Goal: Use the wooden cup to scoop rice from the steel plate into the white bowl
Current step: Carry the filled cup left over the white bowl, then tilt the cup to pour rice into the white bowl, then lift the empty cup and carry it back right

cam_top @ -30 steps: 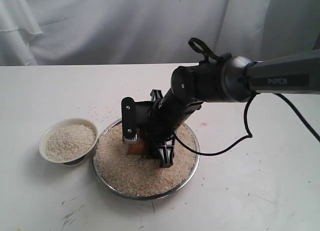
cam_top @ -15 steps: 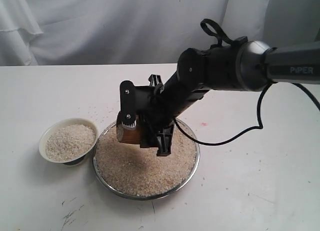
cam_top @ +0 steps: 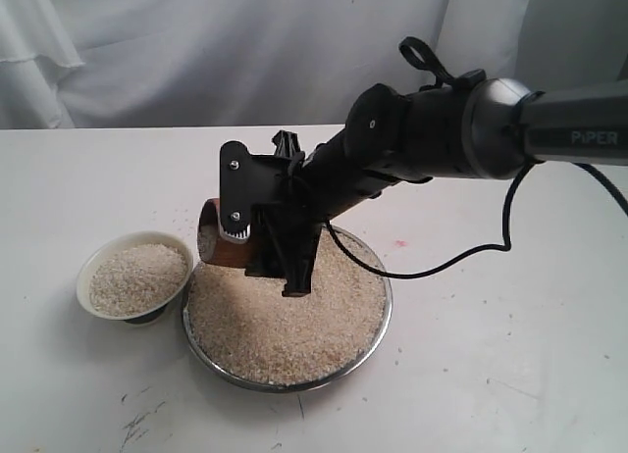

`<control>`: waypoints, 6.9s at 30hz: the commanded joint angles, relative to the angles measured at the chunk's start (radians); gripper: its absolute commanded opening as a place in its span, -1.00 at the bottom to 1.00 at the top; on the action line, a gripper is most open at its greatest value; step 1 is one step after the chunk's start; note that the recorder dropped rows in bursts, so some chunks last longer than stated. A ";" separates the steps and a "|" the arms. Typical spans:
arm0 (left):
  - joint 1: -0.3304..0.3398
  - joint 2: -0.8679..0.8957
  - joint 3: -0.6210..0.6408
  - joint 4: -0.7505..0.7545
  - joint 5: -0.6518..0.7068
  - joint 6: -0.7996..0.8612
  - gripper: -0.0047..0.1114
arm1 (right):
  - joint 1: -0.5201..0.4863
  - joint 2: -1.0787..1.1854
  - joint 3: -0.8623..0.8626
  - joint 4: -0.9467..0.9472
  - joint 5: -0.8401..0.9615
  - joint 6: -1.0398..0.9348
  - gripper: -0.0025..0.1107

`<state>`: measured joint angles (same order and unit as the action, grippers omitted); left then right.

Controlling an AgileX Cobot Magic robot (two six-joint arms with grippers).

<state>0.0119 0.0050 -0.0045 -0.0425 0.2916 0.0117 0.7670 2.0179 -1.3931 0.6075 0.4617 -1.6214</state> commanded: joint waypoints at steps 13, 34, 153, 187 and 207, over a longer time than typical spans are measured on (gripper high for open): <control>-0.002 -0.005 0.005 -0.001 -0.006 -0.003 -0.92 | 0.107 0.158 -0.292 -0.106 0.003 -0.002 -0.96; -0.002 -0.005 0.005 -0.001 -0.006 -0.003 -0.92 | 0.170 0.202 -0.311 -0.579 -0.206 0.123 -0.96; -0.002 -0.005 0.005 -0.001 -0.006 -0.003 -0.92 | -0.111 -0.227 0.214 -0.629 -0.881 1.509 -0.96; -0.002 -0.005 0.005 -0.001 -0.006 -0.003 -0.92 | -0.293 -0.008 0.907 -0.705 -1.683 1.614 -0.96; -0.002 -0.005 0.005 -0.001 -0.006 -0.003 -0.92 | -0.331 0.140 0.829 -0.636 -1.683 1.609 -0.96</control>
<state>0.0119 0.0050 -0.0045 -0.0425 0.2916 0.0117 0.4405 2.1540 -0.5586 -0.0338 -1.1962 0.0000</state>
